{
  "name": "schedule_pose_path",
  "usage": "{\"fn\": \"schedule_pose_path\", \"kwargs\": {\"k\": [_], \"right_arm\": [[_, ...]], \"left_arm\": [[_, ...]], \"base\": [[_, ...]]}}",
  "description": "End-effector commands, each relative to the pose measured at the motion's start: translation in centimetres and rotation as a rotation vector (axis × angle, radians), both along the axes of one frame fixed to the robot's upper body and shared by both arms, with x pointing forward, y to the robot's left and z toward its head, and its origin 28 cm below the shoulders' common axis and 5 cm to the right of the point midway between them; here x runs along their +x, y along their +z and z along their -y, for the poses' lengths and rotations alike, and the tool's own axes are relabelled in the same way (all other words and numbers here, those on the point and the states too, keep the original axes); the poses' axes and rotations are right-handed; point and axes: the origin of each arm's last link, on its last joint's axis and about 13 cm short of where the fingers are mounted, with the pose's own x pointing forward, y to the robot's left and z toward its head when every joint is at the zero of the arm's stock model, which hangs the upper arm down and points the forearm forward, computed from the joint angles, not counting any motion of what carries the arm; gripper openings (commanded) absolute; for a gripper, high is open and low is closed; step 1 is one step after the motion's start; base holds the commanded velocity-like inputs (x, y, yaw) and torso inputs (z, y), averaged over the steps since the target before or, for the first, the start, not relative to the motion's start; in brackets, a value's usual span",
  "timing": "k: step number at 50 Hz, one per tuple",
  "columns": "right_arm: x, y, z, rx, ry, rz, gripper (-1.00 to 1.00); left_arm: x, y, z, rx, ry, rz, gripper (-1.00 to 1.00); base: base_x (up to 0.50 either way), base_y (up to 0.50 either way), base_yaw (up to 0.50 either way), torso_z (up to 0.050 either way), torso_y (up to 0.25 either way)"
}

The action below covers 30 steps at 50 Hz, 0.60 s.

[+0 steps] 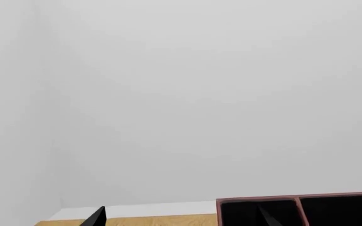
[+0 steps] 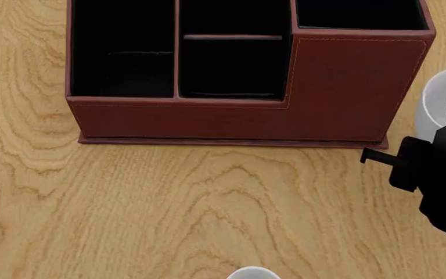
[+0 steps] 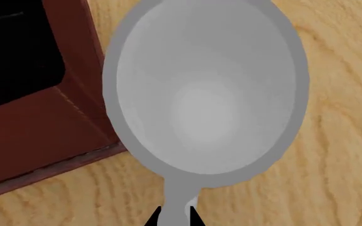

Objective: Pick up the white mug and place it to the right of the caddy.

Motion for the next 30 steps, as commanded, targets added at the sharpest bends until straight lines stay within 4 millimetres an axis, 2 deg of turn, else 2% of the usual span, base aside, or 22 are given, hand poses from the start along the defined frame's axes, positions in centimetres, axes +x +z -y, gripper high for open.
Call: {"fn": "schedule_pose_path", "kwargs": {"k": [1, 30], "right_arm": [[0.5, -0.2, 0.3, -0.028, -0.007, 0.001, -1.0], [2.0, -1.1, 0.6, -0.018, -0.033, -0.028, -1.0]], "left_arm": [[0.0, -0.1, 0.0, 0.0, 0.001, -0.002, 1.0], [0.1, -0.1, -0.2, 0.0, 0.008, -0.004, 1.0]], "base": [[0.0, 0.0, 0.0, 0.0, 0.01], [0.0, 0.0, 0.0, 0.0, 0.0]]}}
